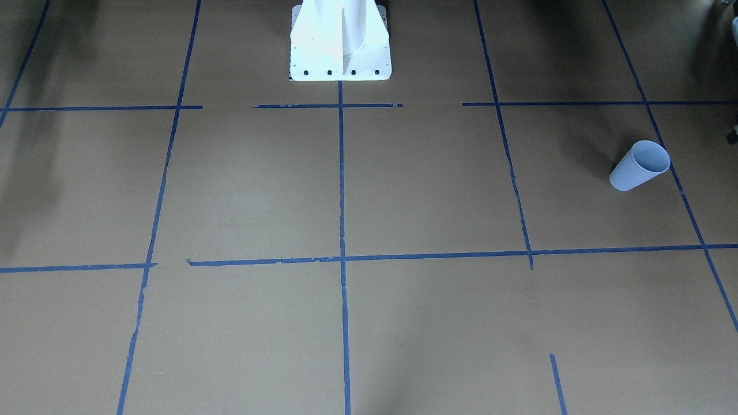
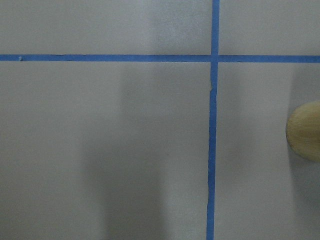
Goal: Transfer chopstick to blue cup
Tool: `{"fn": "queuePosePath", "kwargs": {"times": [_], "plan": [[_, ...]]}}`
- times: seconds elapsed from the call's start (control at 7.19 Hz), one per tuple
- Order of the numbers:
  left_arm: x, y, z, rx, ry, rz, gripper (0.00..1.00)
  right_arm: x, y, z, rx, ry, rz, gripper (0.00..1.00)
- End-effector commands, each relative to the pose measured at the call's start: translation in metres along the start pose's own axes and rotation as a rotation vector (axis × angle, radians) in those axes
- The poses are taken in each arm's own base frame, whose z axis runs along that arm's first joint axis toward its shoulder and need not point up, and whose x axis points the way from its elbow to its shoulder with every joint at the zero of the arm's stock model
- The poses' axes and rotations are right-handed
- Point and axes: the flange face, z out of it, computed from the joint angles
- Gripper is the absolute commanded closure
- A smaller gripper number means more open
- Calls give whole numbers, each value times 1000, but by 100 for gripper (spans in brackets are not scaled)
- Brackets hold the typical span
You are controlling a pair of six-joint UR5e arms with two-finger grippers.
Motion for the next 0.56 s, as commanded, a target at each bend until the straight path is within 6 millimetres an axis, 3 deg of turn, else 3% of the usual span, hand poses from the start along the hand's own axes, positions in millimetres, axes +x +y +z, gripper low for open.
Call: {"fn": "queuePosePath", "kwargs": {"times": [0.0,0.42], "plan": [[41,-6,37,-25,16,-13,0,-4,0,4,2,-5,-23,0],[67,-3,69,-77,25,-19,0,-7,0,7,-6,-6,-28,0]]}}
